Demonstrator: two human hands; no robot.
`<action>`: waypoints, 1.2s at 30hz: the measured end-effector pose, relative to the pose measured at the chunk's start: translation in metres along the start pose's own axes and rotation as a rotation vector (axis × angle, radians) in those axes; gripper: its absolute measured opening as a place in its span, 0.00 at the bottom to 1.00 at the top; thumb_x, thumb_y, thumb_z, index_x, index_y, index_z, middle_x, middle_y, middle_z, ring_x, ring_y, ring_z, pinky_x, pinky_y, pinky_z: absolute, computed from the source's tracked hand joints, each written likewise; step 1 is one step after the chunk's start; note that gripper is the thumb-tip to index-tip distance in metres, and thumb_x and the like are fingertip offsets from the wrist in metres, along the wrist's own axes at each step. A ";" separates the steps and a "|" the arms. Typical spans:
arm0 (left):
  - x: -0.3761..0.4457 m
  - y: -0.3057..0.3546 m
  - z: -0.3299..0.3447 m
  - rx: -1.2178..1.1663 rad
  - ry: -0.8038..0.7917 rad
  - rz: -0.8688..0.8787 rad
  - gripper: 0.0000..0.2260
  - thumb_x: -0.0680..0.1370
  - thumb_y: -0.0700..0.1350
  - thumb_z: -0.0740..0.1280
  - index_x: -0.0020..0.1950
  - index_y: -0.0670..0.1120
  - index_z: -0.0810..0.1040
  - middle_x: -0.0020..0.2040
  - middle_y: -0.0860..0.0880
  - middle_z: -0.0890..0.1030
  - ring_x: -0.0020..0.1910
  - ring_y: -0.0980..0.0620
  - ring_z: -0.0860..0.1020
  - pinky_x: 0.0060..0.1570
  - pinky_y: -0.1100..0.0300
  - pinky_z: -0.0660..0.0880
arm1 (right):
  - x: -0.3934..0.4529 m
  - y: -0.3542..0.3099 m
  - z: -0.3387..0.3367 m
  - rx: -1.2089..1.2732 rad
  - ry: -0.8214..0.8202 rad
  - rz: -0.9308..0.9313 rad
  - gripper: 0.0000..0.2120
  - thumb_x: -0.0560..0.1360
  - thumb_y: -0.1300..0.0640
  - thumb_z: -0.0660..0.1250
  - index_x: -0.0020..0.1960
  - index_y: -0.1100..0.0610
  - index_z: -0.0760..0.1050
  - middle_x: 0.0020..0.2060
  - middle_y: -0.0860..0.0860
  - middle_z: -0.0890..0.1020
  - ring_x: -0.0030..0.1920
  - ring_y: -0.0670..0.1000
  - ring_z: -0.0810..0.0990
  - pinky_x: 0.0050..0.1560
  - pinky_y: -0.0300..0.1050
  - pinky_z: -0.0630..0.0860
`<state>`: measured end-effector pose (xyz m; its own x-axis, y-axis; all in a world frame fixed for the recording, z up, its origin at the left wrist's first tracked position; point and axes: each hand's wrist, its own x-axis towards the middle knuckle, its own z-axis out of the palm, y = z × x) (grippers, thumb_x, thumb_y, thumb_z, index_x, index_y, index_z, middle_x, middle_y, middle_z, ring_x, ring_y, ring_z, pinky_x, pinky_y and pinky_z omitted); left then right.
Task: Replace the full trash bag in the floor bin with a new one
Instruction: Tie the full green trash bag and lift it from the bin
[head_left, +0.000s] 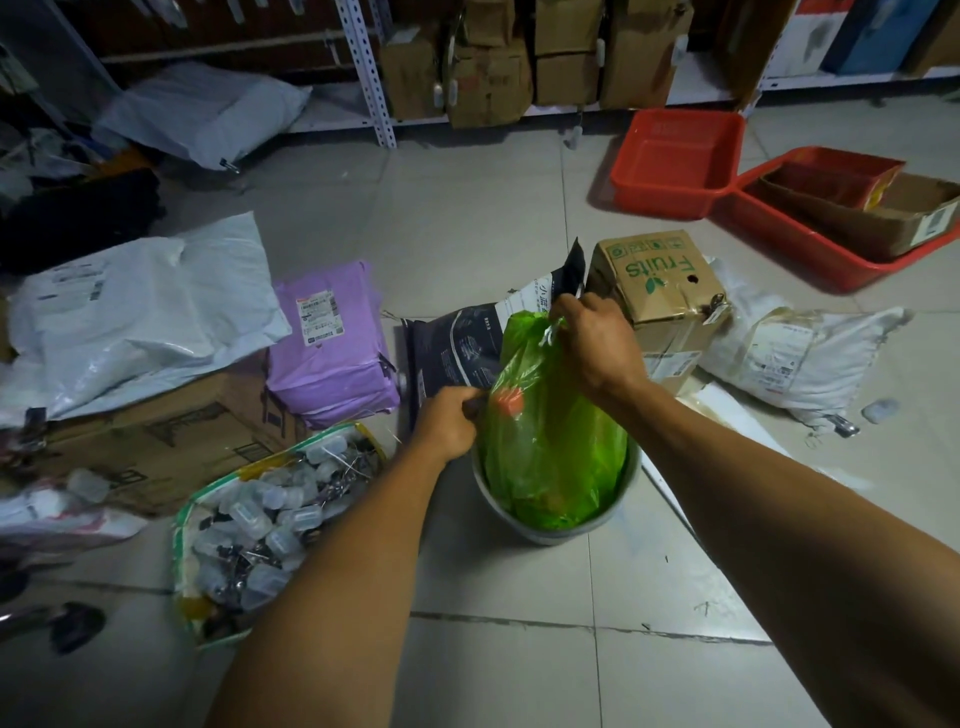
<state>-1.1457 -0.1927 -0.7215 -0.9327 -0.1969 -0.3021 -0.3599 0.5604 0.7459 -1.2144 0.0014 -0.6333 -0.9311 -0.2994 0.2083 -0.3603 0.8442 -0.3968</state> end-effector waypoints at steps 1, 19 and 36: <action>-0.001 0.000 0.001 -0.015 0.014 -0.005 0.15 0.73 0.36 0.68 0.55 0.53 0.84 0.49 0.47 0.86 0.50 0.45 0.83 0.51 0.44 0.81 | -0.001 0.001 -0.002 0.028 0.014 0.005 0.12 0.74 0.66 0.64 0.58 0.59 0.75 0.50 0.59 0.79 0.51 0.60 0.76 0.46 0.55 0.78; -0.007 -0.006 -0.009 -0.180 0.066 -0.164 0.16 0.73 0.31 0.69 0.54 0.48 0.85 0.46 0.42 0.85 0.43 0.39 0.84 0.40 0.40 0.83 | -0.011 -0.019 -0.049 0.193 0.156 -0.067 0.13 0.72 0.71 0.62 0.52 0.60 0.76 0.47 0.58 0.79 0.46 0.53 0.71 0.40 0.48 0.68; -0.016 -0.030 -0.012 -0.127 0.188 -0.257 0.15 0.68 0.37 0.72 0.52 0.51 0.85 0.43 0.42 0.86 0.39 0.40 0.85 0.38 0.44 0.83 | -0.009 -0.041 -0.067 0.276 0.179 -0.131 0.11 0.74 0.67 0.60 0.51 0.55 0.75 0.47 0.55 0.79 0.48 0.57 0.76 0.45 0.52 0.73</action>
<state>-1.1205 -0.2160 -0.7316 -0.7949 -0.4700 -0.3837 -0.5724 0.3713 0.7311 -1.1877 -0.0004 -0.5588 -0.8600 -0.2937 0.4172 -0.5005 0.6443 -0.5782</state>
